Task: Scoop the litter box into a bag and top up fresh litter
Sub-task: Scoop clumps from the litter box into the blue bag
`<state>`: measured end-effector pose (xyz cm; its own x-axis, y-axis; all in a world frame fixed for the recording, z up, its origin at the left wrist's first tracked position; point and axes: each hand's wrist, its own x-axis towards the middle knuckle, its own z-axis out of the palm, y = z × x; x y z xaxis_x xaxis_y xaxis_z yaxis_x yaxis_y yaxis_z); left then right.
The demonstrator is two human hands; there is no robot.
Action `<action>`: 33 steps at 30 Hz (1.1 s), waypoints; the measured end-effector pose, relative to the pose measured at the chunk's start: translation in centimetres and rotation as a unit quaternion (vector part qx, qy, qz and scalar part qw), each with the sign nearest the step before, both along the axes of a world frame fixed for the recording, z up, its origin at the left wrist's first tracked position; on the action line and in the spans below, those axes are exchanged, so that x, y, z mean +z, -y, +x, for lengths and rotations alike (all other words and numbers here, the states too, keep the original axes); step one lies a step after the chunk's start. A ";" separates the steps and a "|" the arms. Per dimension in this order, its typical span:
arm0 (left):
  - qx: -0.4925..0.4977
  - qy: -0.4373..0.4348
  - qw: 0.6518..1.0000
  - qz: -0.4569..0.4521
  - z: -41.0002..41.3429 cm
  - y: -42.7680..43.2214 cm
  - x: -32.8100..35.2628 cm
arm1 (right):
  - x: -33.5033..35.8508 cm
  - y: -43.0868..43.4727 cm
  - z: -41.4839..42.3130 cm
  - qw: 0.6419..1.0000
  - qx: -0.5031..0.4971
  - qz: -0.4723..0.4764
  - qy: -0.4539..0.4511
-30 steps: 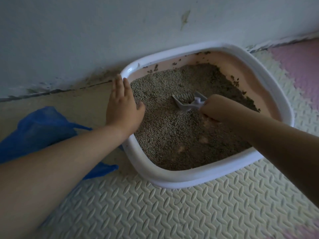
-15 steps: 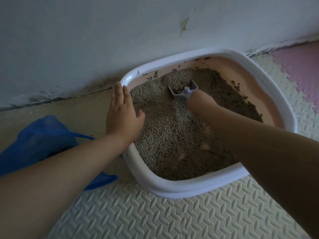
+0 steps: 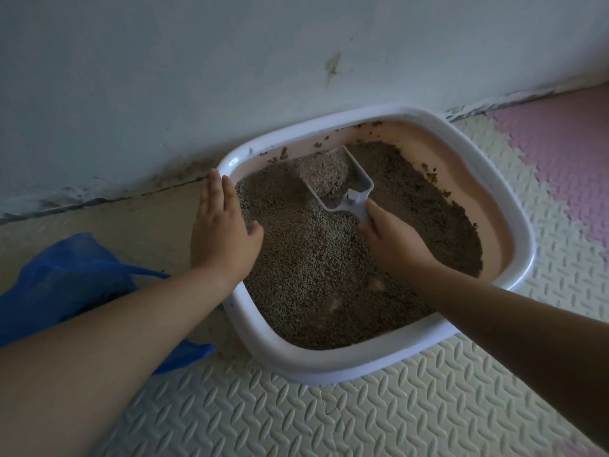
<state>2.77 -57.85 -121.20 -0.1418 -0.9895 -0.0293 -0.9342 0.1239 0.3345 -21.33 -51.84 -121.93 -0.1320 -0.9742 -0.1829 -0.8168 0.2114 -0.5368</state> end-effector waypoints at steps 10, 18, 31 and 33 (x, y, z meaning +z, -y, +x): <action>0.000 0.008 1.000 0.004 0.0 0.0 0.0 | 0.6 -4.2 -0.8 1.000 -0.022 0.015 0.015; -0.012 0.016 1.000 -0.009 0.1 0.0 0.0 | 2.2 -4.1 -1.1 0.998 -0.045 0.010 0.048; -0.212 0.054 0.975 -0.034 0.0 0.4 -0.3 | 4.2 -4.1 -4.1 0.932 -0.249 0.225 0.138; -0.232 0.043 0.972 -0.024 -0.1 0.3 -0.1 | 4.7 -4.3 -4.4 0.916 -0.267 0.247 0.167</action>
<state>2.70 -58.17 -121.31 -0.5712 -0.8206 -0.0169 -0.7987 0.5510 0.2416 -25.68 -47.52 -117.27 -0.4224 -0.5745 -0.7011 -0.3342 0.8177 -0.4687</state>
